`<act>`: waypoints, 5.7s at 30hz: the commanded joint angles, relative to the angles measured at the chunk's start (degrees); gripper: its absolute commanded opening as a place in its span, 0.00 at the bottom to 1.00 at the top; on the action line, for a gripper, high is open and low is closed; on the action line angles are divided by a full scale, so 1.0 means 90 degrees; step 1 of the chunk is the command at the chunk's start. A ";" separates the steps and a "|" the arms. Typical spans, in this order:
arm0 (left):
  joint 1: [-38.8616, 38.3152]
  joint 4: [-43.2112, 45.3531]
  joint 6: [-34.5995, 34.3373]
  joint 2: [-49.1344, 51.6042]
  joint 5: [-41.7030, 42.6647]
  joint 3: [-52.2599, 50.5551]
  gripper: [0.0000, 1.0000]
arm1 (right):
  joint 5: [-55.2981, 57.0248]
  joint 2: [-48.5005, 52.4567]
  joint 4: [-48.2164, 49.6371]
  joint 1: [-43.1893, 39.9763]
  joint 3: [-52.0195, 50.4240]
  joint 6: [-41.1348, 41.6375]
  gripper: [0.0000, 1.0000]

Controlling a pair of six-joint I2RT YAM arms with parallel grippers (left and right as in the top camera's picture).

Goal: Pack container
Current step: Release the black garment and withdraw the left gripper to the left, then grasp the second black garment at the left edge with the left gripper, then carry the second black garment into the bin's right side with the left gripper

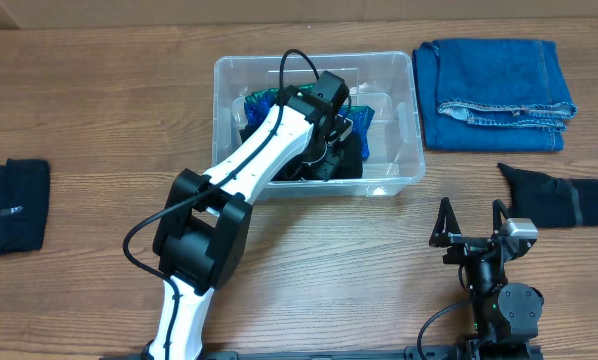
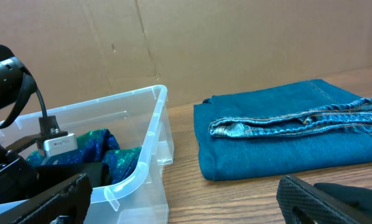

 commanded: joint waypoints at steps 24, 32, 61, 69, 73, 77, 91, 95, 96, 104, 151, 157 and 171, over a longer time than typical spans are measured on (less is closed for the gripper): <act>0.2926 -0.4053 0.0236 -0.0002 -0.0243 0.4641 0.15 | 0.0041 -0.0075 0.0039 0.0012 -0.0068 -0.0012 1.00; 0.4483 -0.3959 0.0255 0.0000 -0.0755 0.4116 0.31 | 0.0041 -0.0075 0.0039 0.0012 -0.0068 -0.0012 1.00; 0.7788 -0.1530 0.0568 0.0002 -0.1790 0.1241 0.72 | 0.0041 -0.0075 0.0039 0.0012 -0.0068 -0.0012 1.00; 0.7410 -0.0316 0.1069 0.0219 -0.2346 0.0804 0.76 | 0.0041 -0.0075 0.0039 0.0012 -0.0068 -0.0012 1.00; 0.7237 -0.0100 0.1093 0.0573 -0.2912 0.0801 0.74 | 0.0041 -0.0075 0.0039 0.0012 -0.0068 -0.0012 1.00; 0.7172 -0.0002 0.1107 0.1008 -0.3060 0.0801 0.70 | 0.0041 -0.0075 0.0039 0.0012 -0.0068 -0.0012 1.00; 0.7172 0.0544 0.0962 0.1100 -0.3721 0.0797 0.55 | 0.0041 -0.0075 0.0039 0.0012 -0.0068 -0.0012 1.00; 0.7172 0.0544 0.0835 0.1100 -0.3716 0.0797 0.30 | 0.0041 -0.0075 0.0041 0.0012 -0.0068 -0.0012 1.00; 0.7172 0.0539 0.0775 0.1100 -0.3716 0.0797 0.30 | 0.0041 -0.0075 0.0039 0.0012 -0.0068 -0.0012 1.00; 0.7014 0.0165 0.0464 0.1083 -0.2613 0.0843 0.04 | 0.0041 -0.0075 0.0039 0.0012 -0.0068 -0.0012 1.00; 0.0503 -0.2348 0.2645 0.0809 -0.2834 0.8391 0.04 | 0.0041 -0.0075 0.0039 0.0012 -0.0068 -0.0012 1.00; -0.0049 -0.2115 0.0935 0.0809 -0.1588 0.7810 0.04 | 0.0041 -0.0075 0.0039 0.0012 -0.0068 -0.0012 1.00; -0.0107 -0.1469 -0.1695 0.0811 0.2101 0.6460 0.04 | 0.0041 -0.0075 0.0039 0.0012 -0.0068 -0.0012 1.00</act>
